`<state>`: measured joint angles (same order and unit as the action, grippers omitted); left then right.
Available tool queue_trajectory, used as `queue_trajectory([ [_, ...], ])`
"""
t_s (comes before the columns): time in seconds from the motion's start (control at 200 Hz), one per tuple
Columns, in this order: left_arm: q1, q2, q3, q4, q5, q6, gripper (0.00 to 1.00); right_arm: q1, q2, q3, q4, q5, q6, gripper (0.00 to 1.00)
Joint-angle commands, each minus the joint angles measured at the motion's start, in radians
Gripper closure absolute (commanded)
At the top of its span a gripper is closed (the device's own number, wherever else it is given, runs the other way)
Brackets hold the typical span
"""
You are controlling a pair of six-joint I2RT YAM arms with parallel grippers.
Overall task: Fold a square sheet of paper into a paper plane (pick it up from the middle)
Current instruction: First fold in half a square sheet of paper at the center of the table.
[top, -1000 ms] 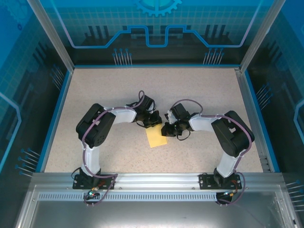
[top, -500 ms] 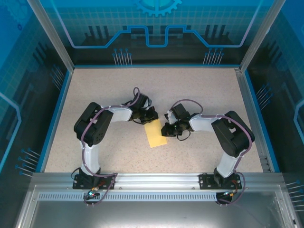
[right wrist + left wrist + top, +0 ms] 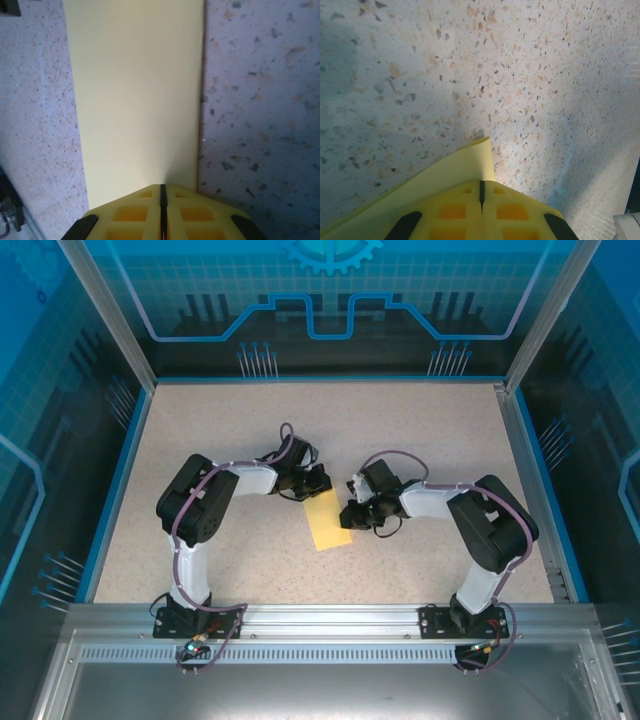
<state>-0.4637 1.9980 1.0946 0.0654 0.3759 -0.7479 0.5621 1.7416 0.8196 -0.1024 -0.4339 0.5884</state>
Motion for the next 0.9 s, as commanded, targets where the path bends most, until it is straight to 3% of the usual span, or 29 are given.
queue_trajectory([
  [0.0, 0.010, 0.010, 0.011, -0.009, 0.008, 0.043, 1.00, -0.006, -0.042, 0.046, 0.016, -0.042, 0.030, 0.90],
  [0.48, 0.010, 0.036, 0.011, -0.032, 0.005, 0.025, 1.00, -0.031, 0.181, 0.266, -0.060, 0.016, -0.023, 0.90],
  [0.68, 0.010, 0.041, 0.015, -0.050, -0.009, 0.022, 1.00, -0.041, 0.194, 0.239, -0.083, 0.023, -0.051, 0.91],
  [0.895, 0.010, 0.044, 0.020, -0.083, -0.038, 0.027, 1.00, -0.044, 0.151, 0.151, -0.109, -0.060, -0.101, 0.90],
])
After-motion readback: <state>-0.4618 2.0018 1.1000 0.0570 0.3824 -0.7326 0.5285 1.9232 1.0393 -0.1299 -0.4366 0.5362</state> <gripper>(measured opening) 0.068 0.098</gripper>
